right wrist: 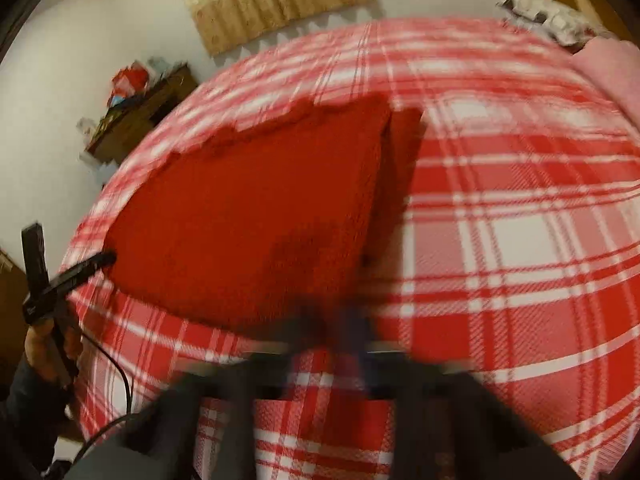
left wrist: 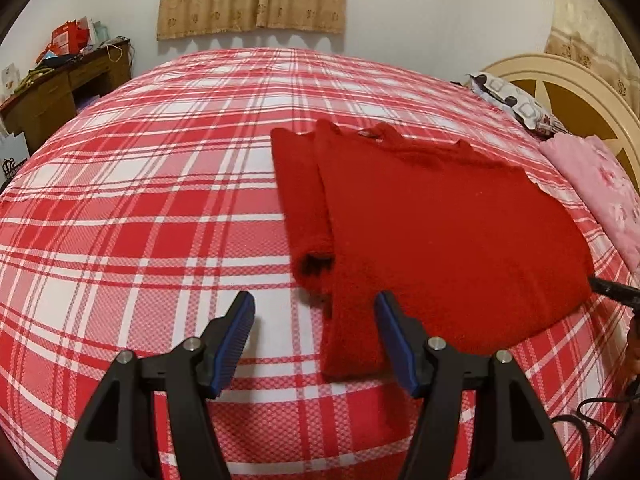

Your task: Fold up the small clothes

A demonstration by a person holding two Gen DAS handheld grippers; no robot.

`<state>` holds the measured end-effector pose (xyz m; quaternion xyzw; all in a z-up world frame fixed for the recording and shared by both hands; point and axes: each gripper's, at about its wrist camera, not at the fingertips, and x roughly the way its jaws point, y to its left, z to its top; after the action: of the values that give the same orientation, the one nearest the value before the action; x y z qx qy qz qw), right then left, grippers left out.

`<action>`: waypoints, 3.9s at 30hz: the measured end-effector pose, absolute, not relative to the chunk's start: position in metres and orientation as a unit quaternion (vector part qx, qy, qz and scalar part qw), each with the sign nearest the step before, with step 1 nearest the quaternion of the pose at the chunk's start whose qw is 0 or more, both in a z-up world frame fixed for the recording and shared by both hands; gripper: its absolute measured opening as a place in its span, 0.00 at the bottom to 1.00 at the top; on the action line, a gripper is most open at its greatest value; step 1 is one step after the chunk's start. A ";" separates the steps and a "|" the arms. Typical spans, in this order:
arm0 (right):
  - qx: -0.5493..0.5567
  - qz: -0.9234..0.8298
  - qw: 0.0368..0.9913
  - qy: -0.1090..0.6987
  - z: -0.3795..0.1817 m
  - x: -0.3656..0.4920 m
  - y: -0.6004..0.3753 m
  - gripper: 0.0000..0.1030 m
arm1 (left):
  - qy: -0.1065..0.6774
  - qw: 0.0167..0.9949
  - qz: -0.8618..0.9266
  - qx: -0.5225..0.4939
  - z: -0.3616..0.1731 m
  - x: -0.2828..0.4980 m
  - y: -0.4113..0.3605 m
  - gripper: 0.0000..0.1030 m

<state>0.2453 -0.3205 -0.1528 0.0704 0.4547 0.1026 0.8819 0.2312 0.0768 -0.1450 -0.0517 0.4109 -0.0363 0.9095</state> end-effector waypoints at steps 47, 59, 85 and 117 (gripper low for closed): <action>-0.111 0.153 0.885 0.425 -0.156 0.292 -0.132 0.59 | 0.416 0.907 0.026 -0.062 -0.163 0.216 0.106 0.91; -0.127 0.144 0.883 0.429 -0.163 0.299 -0.109 0.70 | 0.416 0.907 0.021 -0.062 -0.163 0.217 0.106 0.94; -0.203 0.211 0.887 0.358 -0.148 0.249 -0.058 0.76 | 0.382 0.919 -0.027 -0.089 -0.136 0.229 0.172 0.94; -0.303 0.191 0.875 0.326 -0.171 0.266 0.004 0.61 | 0.433 0.878 -0.153 -0.134 -0.142 0.328 0.118 0.94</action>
<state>0.2656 0.0041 -0.1709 -0.3034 0.3255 0.1907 0.8750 0.3276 0.1178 -0.1423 -0.1339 0.4326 -0.1528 0.8784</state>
